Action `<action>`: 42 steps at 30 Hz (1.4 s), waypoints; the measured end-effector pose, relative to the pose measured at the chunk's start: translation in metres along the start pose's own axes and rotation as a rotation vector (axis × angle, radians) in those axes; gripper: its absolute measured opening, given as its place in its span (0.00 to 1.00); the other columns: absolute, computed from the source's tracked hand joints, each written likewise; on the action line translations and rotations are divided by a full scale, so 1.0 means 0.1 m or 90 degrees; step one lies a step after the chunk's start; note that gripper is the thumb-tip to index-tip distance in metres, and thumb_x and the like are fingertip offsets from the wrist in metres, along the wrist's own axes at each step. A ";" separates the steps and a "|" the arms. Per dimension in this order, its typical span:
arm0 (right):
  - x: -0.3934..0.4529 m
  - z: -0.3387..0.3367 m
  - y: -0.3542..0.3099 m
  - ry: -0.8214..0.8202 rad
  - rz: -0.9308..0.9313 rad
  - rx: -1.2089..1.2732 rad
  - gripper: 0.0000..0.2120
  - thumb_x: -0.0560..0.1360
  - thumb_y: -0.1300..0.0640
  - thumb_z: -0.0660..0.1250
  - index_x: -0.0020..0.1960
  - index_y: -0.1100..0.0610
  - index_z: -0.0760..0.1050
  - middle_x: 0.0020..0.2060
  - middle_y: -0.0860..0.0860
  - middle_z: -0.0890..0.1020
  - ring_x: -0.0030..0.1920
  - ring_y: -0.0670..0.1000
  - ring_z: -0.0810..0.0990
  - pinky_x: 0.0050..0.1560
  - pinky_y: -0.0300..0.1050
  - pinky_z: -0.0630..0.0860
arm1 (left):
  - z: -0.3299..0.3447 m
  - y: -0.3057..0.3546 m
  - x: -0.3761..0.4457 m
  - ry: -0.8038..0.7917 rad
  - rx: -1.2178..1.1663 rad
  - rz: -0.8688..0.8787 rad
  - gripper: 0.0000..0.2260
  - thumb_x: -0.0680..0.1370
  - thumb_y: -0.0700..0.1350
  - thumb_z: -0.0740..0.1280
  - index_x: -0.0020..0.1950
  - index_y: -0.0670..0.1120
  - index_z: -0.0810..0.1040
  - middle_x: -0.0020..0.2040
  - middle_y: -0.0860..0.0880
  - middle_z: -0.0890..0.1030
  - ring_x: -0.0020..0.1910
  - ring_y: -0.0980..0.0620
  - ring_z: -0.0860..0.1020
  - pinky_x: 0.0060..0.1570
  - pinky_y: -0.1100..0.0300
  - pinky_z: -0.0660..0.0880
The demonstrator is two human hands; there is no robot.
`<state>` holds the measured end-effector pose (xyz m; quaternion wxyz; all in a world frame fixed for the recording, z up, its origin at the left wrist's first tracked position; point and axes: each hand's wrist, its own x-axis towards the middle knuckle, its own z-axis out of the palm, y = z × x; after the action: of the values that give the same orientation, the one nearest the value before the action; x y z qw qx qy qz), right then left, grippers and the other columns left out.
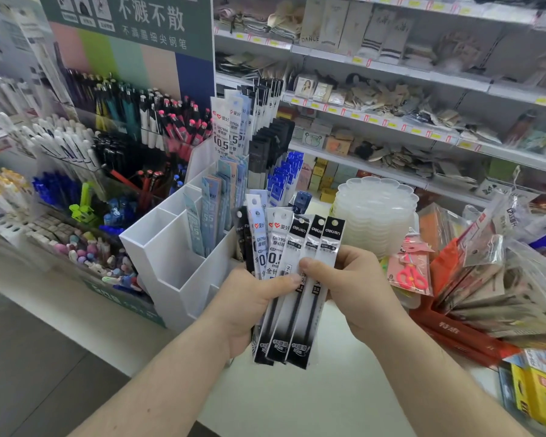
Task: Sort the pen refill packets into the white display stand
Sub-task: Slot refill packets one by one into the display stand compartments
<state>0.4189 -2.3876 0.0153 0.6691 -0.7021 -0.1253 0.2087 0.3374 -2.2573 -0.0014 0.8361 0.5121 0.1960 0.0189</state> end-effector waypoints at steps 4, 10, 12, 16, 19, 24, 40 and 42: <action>-0.01 -0.01 0.01 -0.001 0.023 0.046 0.07 0.75 0.70 0.69 0.46 0.61 0.84 0.43 0.56 0.87 0.44 0.57 0.87 0.49 0.55 0.82 | -0.01 -0.01 0.01 -0.015 -0.018 -0.027 0.13 0.71 0.36 0.70 0.55 0.40 0.83 0.53 0.38 0.85 0.52 0.39 0.84 0.53 0.44 0.80; -0.02 0.00 0.07 0.037 0.033 0.028 0.05 0.79 0.64 0.67 0.49 0.63 0.82 0.43 0.56 0.87 0.41 0.56 0.86 0.45 0.53 0.83 | 0.01 -0.04 0.05 0.009 0.017 -0.041 0.11 0.75 0.31 0.68 0.56 0.38 0.82 0.52 0.38 0.85 0.49 0.39 0.84 0.50 0.45 0.81; -0.02 0.00 0.07 0.071 0.042 0.037 0.10 0.81 0.60 0.65 0.51 0.67 0.80 0.42 0.60 0.86 0.39 0.62 0.82 0.45 0.57 0.81 | 0.02 -0.05 0.07 0.032 0.029 -0.042 0.10 0.75 0.30 0.68 0.54 0.38 0.83 0.51 0.38 0.85 0.49 0.39 0.84 0.50 0.44 0.81; 0.00 -0.08 -0.07 0.127 0.068 0.122 0.13 0.84 0.58 0.58 0.48 0.62 0.78 0.34 0.55 0.84 0.32 0.53 0.84 0.36 0.51 0.82 | -0.01 -0.06 0.12 0.064 0.045 -0.051 0.07 0.73 0.30 0.70 0.49 0.37 0.83 0.49 0.37 0.85 0.46 0.39 0.84 0.52 0.42 0.80; 0.01 -0.08 -0.10 0.133 0.064 0.096 0.12 0.84 0.57 0.58 0.47 0.62 0.75 0.28 0.52 0.78 0.25 0.49 0.78 0.29 0.46 0.78 | -0.01 -0.04 0.13 0.070 0.048 -0.056 0.07 0.73 0.30 0.70 0.49 0.37 0.82 0.48 0.36 0.85 0.43 0.40 0.84 0.47 0.45 0.82; 0.04 -0.01 -0.10 0.084 -0.012 0.138 0.14 0.74 0.50 0.69 0.43 0.58 0.70 0.25 0.48 0.66 0.23 0.46 0.60 0.22 0.37 0.58 | 0.03 -0.08 0.19 0.103 0.123 -0.007 0.13 0.71 0.31 0.75 0.54 0.38 0.80 0.46 0.41 0.86 0.47 0.40 0.85 0.53 0.39 0.80; 0.14 0.11 -0.06 0.082 -0.044 0.123 0.10 0.71 0.70 0.74 0.49 0.60 0.81 0.42 0.55 0.87 0.43 0.54 0.86 0.40 0.46 0.82 | 0.04 -0.09 0.28 0.072 0.173 0.061 0.14 0.71 0.30 0.73 0.53 0.43 0.83 0.47 0.44 0.86 0.49 0.44 0.85 0.56 0.41 0.79; 0.14 0.12 -0.03 0.079 -0.048 0.116 0.09 0.71 0.71 0.73 0.46 0.59 0.81 0.41 0.57 0.87 0.45 0.57 0.86 0.44 0.52 0.83 | 0.05 -0.09 0.28 0.068 0.169 0.053 0.14 0.71 0.30 0.73 0.53 0.44 0.83 0.47 0.44 0.87 0.49 0.44 0.85 0.55 0.41 0.79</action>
<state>0.4257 -2.3701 0.0162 0.7439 -0.6449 -0.0903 0.1502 0.3634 -2.2592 -0.0164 0.7477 0.6244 0.2193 0.0547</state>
